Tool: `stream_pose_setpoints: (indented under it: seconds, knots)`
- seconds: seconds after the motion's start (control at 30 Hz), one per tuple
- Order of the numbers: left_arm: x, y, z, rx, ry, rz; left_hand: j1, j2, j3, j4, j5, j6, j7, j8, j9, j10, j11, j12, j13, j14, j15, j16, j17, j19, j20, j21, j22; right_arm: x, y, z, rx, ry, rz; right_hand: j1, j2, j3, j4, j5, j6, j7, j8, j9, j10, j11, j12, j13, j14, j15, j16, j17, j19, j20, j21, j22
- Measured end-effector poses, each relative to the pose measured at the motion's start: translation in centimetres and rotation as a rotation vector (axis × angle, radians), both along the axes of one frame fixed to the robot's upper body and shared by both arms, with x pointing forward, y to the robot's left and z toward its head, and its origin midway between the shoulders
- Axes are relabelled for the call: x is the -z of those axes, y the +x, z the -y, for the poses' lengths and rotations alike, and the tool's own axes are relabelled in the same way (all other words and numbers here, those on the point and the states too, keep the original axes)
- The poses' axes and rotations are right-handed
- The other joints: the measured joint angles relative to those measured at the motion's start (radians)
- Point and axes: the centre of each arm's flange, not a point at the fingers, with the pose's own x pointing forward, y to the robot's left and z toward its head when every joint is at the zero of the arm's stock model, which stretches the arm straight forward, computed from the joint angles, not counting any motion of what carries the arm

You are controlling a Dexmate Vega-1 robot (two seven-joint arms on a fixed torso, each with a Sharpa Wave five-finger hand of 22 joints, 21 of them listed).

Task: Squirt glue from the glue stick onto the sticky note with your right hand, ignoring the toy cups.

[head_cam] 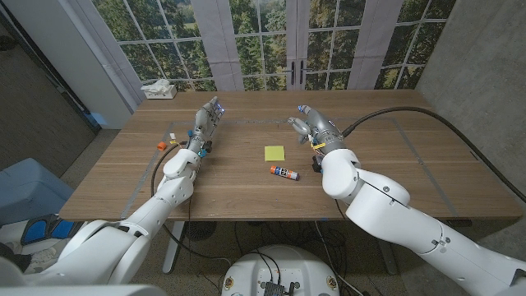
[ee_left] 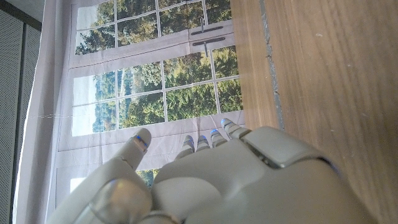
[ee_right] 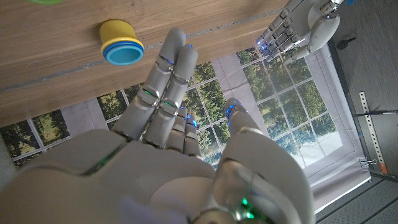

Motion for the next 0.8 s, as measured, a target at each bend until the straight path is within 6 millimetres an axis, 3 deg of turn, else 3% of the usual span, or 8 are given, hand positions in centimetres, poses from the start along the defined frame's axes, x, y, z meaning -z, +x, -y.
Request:
stream_pose_setpoints:
  seconds: [0.17, 0.23, 0.37, 0.67, 0.8]
  knots:
    - [0.0, 0.0, 0.0, 0.000, 0.000, 0.001, 0.000, 0.000, -0.004, -0.004, 0.000, 0.000, 0.000, 0.000, 0.000, 0.000, 0.000, 0.000, 0.000, 0.000, 0.000, 0.000, 0.000, 0.000, 0.000, 0.000, 0.000, -0.3, -0.1, -0.6, 0.018, -0.030, -0.017, 0.118, -0.093, 0.005, -0.006, -0.024, 0.043, 0.046, 0.009, 0.000, 0.054, 0.022, 0.007, 0.002, 0.080, -0.042, 0.107, 0.127, 0.089, -0.032, 0.083, 0.013]
    - [0.0, 0.0, 0.0, 0.000, -0.001, 0.001, 0.000, 0.000, -0.004, -0.004, 0.000, 0.000, 0.000, 0.000, 0.000, 0.000, 0.000, 0.000, 0.000, 0.000, 0.000, 0.000, 0.000, 0.000, 0.000, 0.000, 0.000, -0.4, -0.1, -0.8, 0.025, -0.042, -0.026, 0.150, -0.125, -0.008, -0.003, -0.035, 0.057, 0.059, 0.015, 0.000, 0.073, 0.027, 0.008, 0.000, 0.108, -0.055, 0.137, 0.166, 0.111, -0.039, 0.106, 0.014]
    - [0.2, 0.0, -0.1, -0.001, -0.002, -0.002, 0.000, 0.000, -0.004, -0.004, 0.000, 0.000, 0.000, 0.000, 0.000, 0.000, 0.000, 0.000, 0.000, 0.000, 0.000, 0.000, 0.000, 0.000, 0.000, 0.000, 0.000, -0.6, -0.3, -1.4, 0.023, -0.076, -0.042, 0.194, -0.169, -0.022, 0.003, -0.035, 0.091, 0.049, 0.019, 0.004, 0.103, 0.018, 0.008, -0.001, 0.143, -0.065, 0.176, 0.228, 0.124, -0.052, 0.146, 0.036]
    - [0.4, -0.1, -0.1, -0.004, -0.007, -0.003, 0.000, 0.000, -0.004, -0.004, 0.000, 0.000, 0.000, 0.000, 0.000, 0.000, 0.000, 0.000, 0.000, 0.000, 0.000, 0.000, 0.000, -0.005, -0.005, 0.000, 0.000, -0.5, -0.1, -2.7, 0.011, -0.141, -0.088, 0.236, -0.211, -0.028, 0.009, -0.023, 0.175, 0.034, 0.040, 0.005, 0.159, 0.006, 0.019, 0.002, 0.144, -0.066, 0.194, 0.291, 0.112, -0.063, 0.168, 0.047]
    - [0.4, -0.2, -0.1, -0.005, -0.008, -0.003, 0.000, 0.000, -0.004, -0.004, 0.000, 0.000, 0.000, 0.000, 0.000, 0.000, 0.000, 0.000, 0.000, 0.000, 0.000, 0.000, 0.000, -0.005, -0.005, 0.000, 0.000, -0.1, 0.5, -3.5, 0.014, -0.151, -0.119, 0.264, -0.199, -0.028, 0.009, -0.023, 0.188, 0.030, 0.043, 0.010, 0.173, 0.009, 0.022, 0.002, 0.144, -0.066, 0.202, 0.301, 0.112, -0.063, 0.181, 0.050]
